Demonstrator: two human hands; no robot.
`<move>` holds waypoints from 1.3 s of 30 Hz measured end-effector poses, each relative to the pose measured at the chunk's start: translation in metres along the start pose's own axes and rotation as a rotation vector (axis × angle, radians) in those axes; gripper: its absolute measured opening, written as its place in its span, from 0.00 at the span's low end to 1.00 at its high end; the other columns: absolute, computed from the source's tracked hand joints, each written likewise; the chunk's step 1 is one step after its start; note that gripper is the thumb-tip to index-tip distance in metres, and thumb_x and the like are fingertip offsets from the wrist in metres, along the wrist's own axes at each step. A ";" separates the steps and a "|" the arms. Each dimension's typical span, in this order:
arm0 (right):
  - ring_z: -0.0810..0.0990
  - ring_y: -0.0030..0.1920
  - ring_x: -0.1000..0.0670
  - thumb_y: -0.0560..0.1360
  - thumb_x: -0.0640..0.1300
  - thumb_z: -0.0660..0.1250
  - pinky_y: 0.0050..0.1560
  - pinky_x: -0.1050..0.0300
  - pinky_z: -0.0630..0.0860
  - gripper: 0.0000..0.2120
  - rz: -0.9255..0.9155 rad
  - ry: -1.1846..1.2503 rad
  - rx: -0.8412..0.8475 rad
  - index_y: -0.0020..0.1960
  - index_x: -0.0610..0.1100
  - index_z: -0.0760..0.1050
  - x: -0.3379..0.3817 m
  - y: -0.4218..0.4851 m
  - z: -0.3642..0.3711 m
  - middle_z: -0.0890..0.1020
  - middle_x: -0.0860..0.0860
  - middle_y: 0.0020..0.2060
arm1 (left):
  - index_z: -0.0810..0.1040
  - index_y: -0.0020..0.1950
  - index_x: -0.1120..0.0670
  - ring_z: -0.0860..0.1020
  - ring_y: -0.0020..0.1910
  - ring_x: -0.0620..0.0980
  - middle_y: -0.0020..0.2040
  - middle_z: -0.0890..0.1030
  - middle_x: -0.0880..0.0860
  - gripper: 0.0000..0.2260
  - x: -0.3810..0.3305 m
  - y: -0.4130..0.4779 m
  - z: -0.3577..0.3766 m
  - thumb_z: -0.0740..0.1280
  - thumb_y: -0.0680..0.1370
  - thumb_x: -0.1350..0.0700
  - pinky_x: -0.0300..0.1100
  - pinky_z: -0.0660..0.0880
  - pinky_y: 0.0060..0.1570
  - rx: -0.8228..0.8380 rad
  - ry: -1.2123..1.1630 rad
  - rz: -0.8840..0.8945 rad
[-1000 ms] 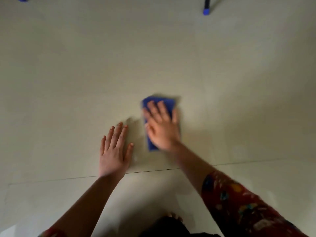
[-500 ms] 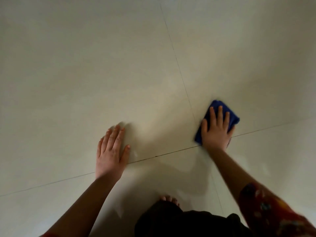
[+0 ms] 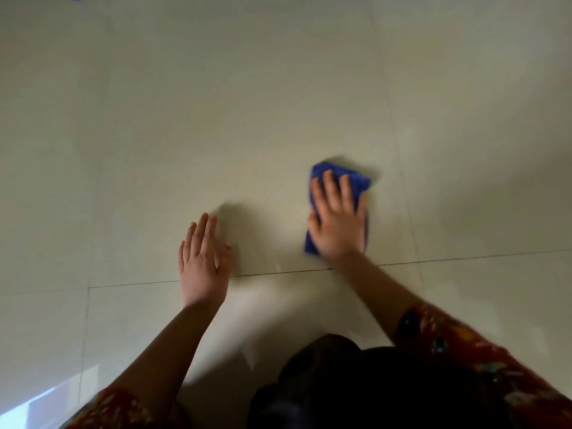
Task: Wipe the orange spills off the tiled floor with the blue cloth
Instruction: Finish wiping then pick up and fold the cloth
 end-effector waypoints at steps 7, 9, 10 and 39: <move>0.61 0.76 0.49 0.82 0.43 0.52 0.77 0.46 0.55 0.23 -0.324 0.541 0.324 0.76 0.49 0.61 0.170 -0.067 0.025 0.64 0.51 0.76 | 0.60 0.77 0.54 0.59 0.76 0.51 0.77 0.62 0.53 0.22 0.030 0.002 -0.046 0.54 0.84 0.52 0.48 0.56 0.75 -0.048 -0.209 -0.295; 0.80 0.57 0.55 0.83 0.43 0.53 0.65 0.52 0.71 0.17 0.010 1.111 0.455 0.70 0.46 0.69 0.166 -0.062 0.011 0.74 0.47 0.69 | 0.60 0.77 0.53 0.62 0.75 0.52 0.76 0.63 0.53 0.21 0.039 -0.005 -0.057 0.53 0.84 0.52 0.45 0.58 0.73 -0.001 -0.316 -0.440; 0.82 0.46 0.62 0.83 0.45 0.54 0.58 0.57 0.75 0.15 0.231 1.373 0.512 0.68 0.46 0.70 0.159 -0.060 0.006 0.76 0.47 0.66 | 0.61 0.77 0.53 0.63 0.74 0.52 0.76 0.64 0.53 0.21 0.041 -0.006 -0.061 0.53 0.84 0.51 0.43 0.58 0.71 0.033 -0.381 -0.505; 0.75 0.42 0.46 0.78 0.45 0.66 0.44 0.48 0.69 0.11 0.180 1.479 0.213 0.49 0.35 0.76 0.222 0.026 -0.432 0.79 0.43 0.40 | 0.78 0.52 0.52 0.80 0.40 0.45 0.42 0.83 0.48 0.04 -0.161 0.035 -0.431 0.64 0.79 0.57 0.39 0.75 0.41 0.035 -1.079 -0.158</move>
Point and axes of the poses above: each hand's wrist, its own y-axis towards the middle knuckle, its own z-axis out of the palm, x = y × z, the point moved 9 cm from there along y, towards the middle knuckle
